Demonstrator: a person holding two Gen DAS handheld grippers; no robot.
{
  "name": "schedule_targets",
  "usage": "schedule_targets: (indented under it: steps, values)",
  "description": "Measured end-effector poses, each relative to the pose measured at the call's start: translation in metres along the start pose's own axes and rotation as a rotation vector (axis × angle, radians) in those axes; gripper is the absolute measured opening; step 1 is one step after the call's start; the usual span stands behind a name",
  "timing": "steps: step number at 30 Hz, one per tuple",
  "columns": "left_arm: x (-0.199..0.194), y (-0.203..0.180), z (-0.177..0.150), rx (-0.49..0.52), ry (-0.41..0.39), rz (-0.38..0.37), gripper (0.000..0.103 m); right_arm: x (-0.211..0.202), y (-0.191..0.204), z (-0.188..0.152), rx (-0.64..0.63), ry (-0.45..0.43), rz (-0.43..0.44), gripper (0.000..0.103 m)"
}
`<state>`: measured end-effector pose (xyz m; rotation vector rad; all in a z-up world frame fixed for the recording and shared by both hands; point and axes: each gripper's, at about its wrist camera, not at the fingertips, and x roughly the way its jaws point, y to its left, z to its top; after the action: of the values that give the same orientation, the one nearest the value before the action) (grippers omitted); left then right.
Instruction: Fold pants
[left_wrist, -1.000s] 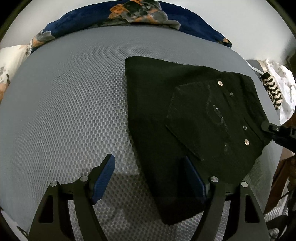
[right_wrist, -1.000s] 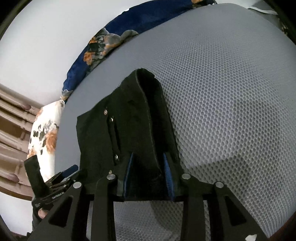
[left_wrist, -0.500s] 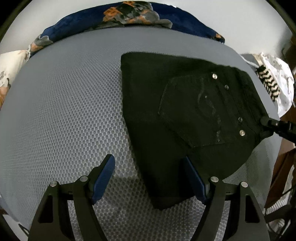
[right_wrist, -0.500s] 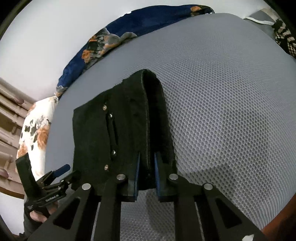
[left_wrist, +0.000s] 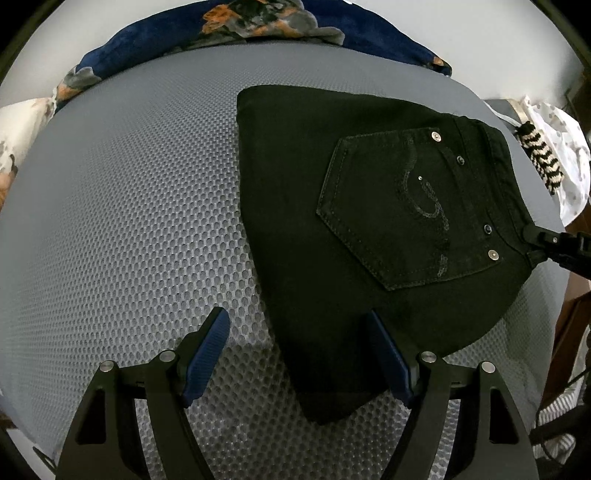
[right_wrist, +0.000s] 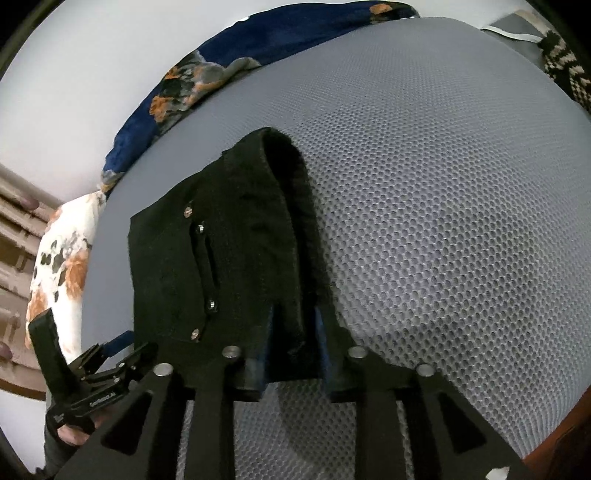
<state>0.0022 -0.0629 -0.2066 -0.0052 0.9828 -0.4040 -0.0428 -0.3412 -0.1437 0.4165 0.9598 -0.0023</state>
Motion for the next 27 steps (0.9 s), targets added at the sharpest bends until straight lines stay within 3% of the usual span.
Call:
schedule_targets:
  steps: [2,6,13,27]
  values:
    - [-0.001,0.000,0.002,0.001,-0.003,0.003,0.077,0.000,0.001,0.003,-0.009,-0.001,-0.003,0.025]
    - [-0.006,0.002,0.001,0.005,-0.016,0.012,0.077,0.002,0.001,0.009,-0.035,0.010,-0.039,0.040]
    - [-0.010,0.011,0.007,-0.016,-0.025,0.013,0.077,0.006,-0.002,0.020,-0.037,0.039,-0.019,0.046]
    - [0.003,0.036,0.023,-0.102,0.029,-0.094,0.077,0.029,-0.021,0.042,-0.031,0.137,0.196,0.051]
